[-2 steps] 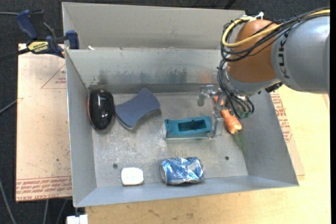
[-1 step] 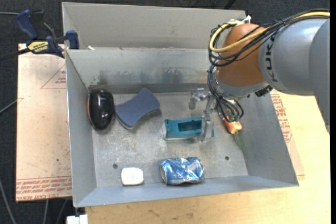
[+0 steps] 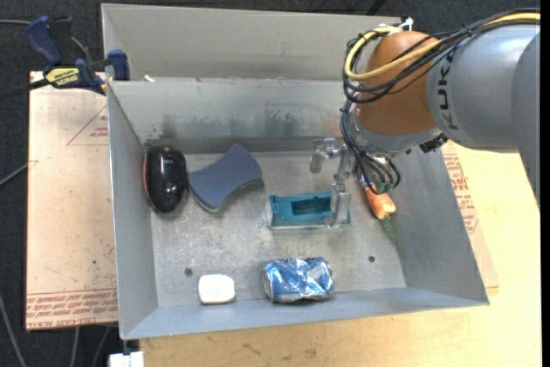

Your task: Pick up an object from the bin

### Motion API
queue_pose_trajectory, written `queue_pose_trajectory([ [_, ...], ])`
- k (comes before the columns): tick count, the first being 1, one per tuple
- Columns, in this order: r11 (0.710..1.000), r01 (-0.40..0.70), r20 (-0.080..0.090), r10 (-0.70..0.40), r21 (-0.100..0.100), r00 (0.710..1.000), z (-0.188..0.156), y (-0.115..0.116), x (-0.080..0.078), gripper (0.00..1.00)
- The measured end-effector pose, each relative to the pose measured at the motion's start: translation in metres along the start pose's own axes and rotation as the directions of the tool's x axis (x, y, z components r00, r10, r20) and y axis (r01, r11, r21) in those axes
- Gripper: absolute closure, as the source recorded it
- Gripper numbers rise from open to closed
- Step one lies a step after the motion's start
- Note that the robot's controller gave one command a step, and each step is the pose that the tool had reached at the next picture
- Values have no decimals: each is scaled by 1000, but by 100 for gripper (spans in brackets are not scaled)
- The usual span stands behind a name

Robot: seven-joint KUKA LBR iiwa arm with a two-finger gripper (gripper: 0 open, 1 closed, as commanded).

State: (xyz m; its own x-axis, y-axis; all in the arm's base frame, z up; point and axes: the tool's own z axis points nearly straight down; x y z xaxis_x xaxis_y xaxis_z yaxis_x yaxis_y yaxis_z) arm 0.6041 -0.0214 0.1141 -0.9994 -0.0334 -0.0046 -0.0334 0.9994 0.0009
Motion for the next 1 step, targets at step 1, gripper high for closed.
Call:
queue_pose_trajectory([
  [1, 999, 33, -11, -33, -4, 999, 45, 20, 0, 0],
])
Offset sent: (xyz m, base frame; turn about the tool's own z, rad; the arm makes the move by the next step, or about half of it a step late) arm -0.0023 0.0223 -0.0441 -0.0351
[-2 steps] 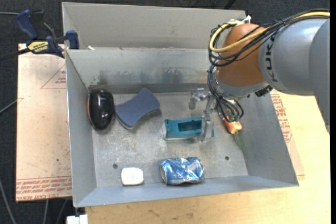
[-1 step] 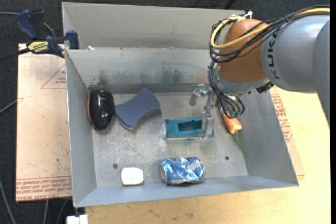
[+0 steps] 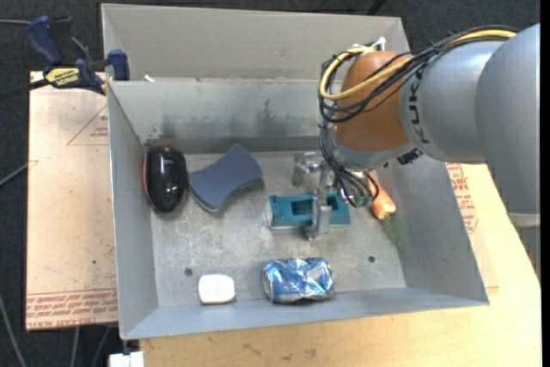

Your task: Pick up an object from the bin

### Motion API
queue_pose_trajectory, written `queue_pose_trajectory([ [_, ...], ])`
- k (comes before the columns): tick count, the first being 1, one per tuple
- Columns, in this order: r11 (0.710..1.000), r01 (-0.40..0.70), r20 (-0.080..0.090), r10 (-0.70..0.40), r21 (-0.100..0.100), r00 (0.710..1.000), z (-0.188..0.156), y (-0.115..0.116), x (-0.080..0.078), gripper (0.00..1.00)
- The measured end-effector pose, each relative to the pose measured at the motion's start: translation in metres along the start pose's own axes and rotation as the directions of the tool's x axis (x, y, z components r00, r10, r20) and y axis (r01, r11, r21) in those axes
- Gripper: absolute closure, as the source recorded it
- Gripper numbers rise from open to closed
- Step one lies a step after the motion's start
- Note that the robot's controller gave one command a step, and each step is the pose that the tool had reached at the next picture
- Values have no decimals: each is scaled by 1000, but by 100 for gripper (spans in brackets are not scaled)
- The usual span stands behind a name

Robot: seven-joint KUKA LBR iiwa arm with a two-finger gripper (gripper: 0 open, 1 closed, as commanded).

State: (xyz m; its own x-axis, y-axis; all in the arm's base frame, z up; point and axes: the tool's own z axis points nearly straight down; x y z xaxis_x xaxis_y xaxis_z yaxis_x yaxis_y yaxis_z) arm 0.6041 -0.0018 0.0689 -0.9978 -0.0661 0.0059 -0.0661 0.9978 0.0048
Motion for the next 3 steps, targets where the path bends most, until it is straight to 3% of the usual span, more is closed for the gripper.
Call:
queue_pose_trajectory([
  [1, 1000, 4, 7, -4, 3, 1000, -1, 4, 3, 100],
  [3, 1000, 4, 5, -4, 3, 1000, -4, 4, 3, 100],
])
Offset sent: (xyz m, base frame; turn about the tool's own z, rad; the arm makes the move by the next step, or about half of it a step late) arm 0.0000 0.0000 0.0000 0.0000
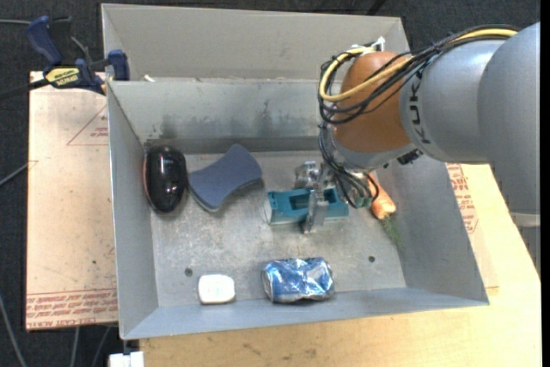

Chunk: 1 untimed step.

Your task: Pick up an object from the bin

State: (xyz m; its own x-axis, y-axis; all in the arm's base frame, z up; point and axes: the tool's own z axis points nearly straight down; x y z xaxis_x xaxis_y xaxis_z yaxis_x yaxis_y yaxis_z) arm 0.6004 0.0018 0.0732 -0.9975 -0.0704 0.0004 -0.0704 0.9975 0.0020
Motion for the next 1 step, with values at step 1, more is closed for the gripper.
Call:
queue_pose_trajectory([
  [1, 1000, 1, -4, -1, 0, 1000, -15, 0, 2, 100],
])
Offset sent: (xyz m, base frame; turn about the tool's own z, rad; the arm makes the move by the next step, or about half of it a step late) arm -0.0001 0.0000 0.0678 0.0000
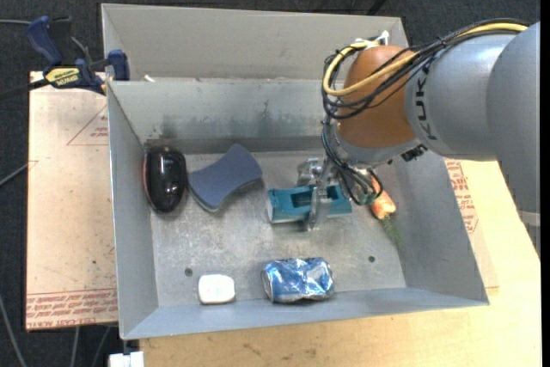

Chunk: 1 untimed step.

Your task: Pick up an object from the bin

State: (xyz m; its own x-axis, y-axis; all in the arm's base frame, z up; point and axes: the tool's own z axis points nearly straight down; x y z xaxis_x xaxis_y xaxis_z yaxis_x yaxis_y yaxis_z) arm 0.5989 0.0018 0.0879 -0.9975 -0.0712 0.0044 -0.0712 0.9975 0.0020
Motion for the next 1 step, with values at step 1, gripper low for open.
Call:
queue_pose_trajectory([
  [1, 1000, 0, 3, 0, 0, 1000, -11, 0, -1, 100],
])
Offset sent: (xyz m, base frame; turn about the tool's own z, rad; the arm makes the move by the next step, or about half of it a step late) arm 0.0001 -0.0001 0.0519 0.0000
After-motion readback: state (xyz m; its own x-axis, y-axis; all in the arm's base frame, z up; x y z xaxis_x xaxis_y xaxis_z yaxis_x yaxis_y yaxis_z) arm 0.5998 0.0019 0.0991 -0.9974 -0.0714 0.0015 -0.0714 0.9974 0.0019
